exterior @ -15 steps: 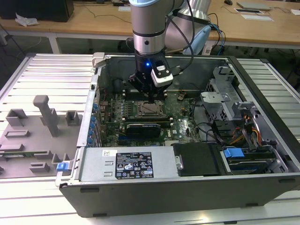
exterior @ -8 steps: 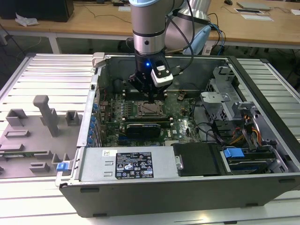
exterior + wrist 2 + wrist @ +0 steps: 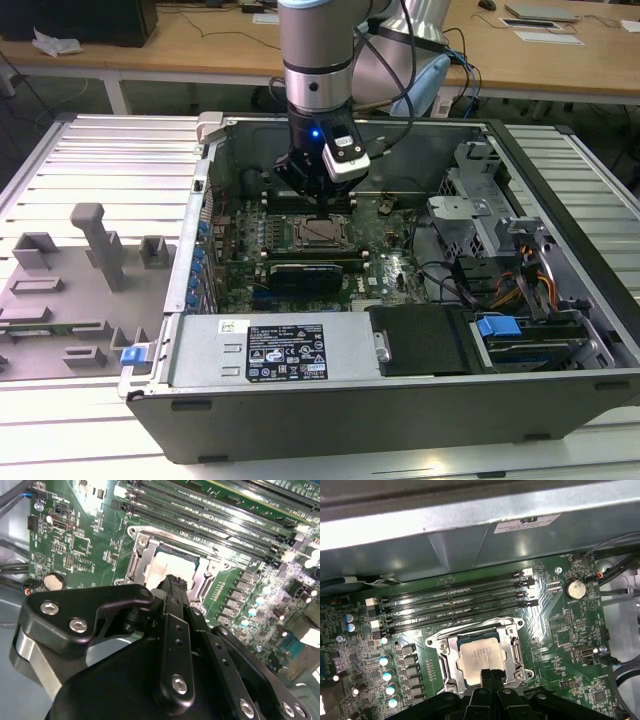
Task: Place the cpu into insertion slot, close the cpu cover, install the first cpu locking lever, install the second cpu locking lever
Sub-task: 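Install the second cpu locking lever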
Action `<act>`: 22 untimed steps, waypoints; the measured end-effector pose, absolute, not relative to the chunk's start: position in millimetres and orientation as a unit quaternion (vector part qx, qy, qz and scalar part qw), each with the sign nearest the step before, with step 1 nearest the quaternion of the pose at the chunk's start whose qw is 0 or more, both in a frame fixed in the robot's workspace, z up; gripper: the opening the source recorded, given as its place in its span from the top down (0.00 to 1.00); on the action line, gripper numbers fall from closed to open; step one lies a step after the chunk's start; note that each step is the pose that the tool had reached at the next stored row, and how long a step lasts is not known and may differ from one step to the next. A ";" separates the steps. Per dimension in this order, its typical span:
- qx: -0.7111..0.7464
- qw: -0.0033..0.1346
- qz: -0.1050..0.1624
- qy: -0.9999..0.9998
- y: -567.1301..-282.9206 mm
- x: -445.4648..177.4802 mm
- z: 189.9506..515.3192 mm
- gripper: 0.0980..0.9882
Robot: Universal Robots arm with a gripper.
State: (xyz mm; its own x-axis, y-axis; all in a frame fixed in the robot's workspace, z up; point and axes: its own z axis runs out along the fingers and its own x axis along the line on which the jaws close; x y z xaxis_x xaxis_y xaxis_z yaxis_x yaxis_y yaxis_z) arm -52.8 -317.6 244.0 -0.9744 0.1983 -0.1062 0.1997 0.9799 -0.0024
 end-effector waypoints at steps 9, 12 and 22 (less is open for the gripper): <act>0.100 0.053 -0.007 0.994 -340.3 -52.8 244.4 0.99; 0.097 0.053 -0.005 0.994 -351.1 -53.3 242.6 0.99; 0.038 0.053 0.001 0.998 -354.4 -68.3 220.8 0.99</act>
State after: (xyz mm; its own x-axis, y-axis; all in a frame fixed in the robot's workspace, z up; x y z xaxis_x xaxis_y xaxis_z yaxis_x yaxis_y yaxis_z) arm -68.3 -354.4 220.8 -0.9916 0.0757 -0.1051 0.0755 0.9971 0.0057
